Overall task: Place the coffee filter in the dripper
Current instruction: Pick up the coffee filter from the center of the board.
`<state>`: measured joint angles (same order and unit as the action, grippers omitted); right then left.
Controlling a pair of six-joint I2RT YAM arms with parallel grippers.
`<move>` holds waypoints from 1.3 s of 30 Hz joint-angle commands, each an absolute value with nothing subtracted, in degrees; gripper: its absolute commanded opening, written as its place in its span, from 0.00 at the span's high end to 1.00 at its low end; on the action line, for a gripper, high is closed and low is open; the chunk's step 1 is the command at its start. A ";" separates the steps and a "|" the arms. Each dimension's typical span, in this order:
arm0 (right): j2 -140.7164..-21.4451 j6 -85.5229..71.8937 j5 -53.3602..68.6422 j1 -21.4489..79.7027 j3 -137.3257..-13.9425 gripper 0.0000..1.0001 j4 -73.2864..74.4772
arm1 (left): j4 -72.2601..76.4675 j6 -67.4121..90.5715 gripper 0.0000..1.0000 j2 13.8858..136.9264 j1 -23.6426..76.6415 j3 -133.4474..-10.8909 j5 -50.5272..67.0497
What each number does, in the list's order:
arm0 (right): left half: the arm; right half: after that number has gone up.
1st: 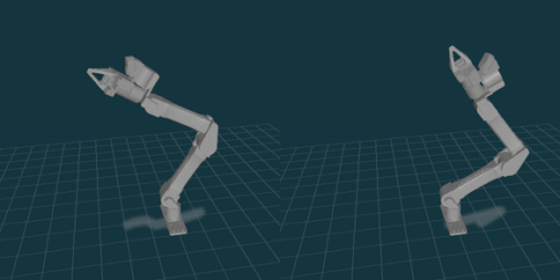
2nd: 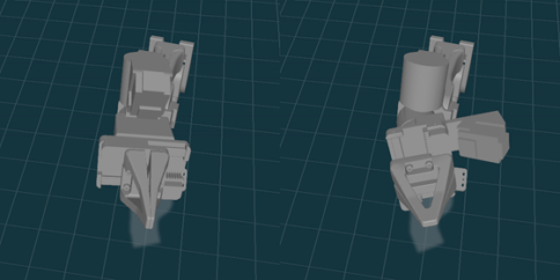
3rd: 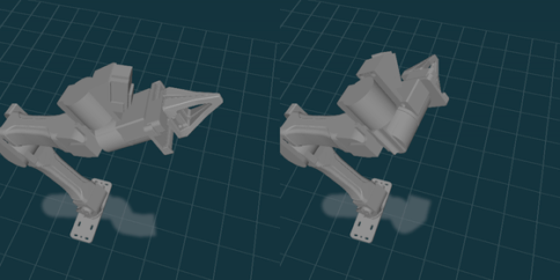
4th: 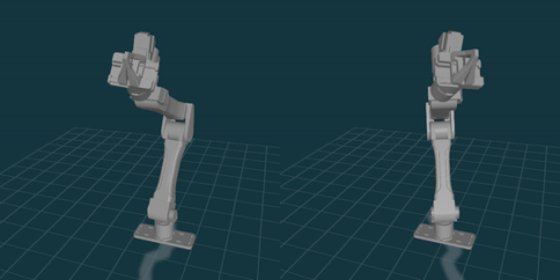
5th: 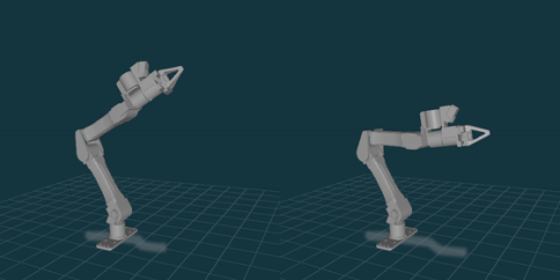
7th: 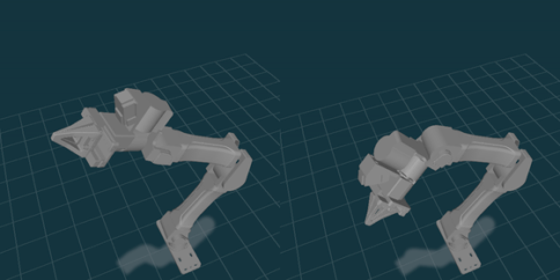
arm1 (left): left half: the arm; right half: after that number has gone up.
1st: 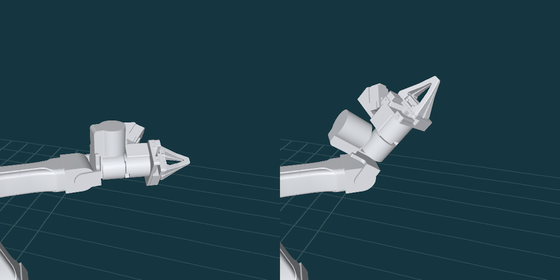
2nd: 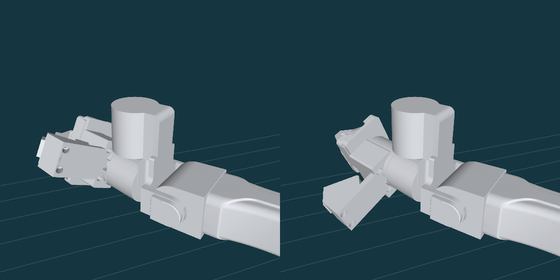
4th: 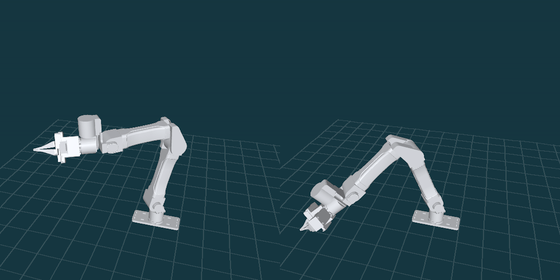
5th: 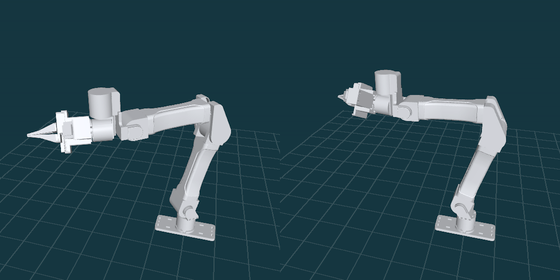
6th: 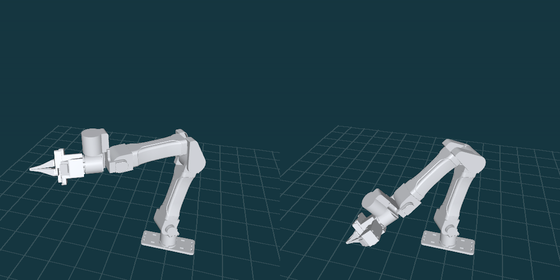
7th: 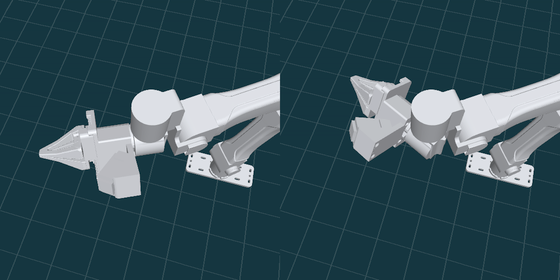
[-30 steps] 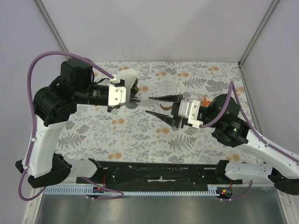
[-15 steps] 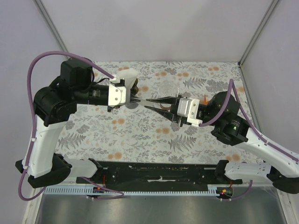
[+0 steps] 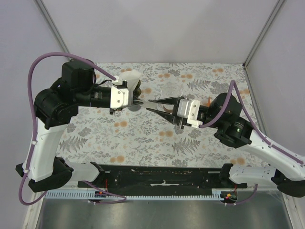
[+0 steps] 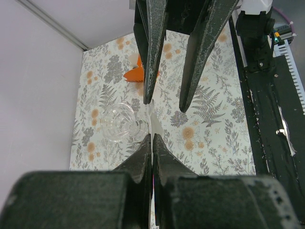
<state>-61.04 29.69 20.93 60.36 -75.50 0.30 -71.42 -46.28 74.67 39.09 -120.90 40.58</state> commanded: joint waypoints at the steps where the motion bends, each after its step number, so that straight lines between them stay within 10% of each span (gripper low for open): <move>1: -61.52 29.71 21.97 60.56 -78.57 0.68 -0.09 | -69.52 -44.91 0.98 74.00 39.37 -121.73 41.13; 39: -64.25 33.40 18.11 60.64 -81.91 0.79 3.86 | -69.61 -44.74 0.98 74.18 39.46 -121.99 41.66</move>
<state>-63.83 32.88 18.15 60.42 -79.13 3.88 -71.42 -46.11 74.67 39.11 -120.90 40.60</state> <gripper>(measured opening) 0.215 0.026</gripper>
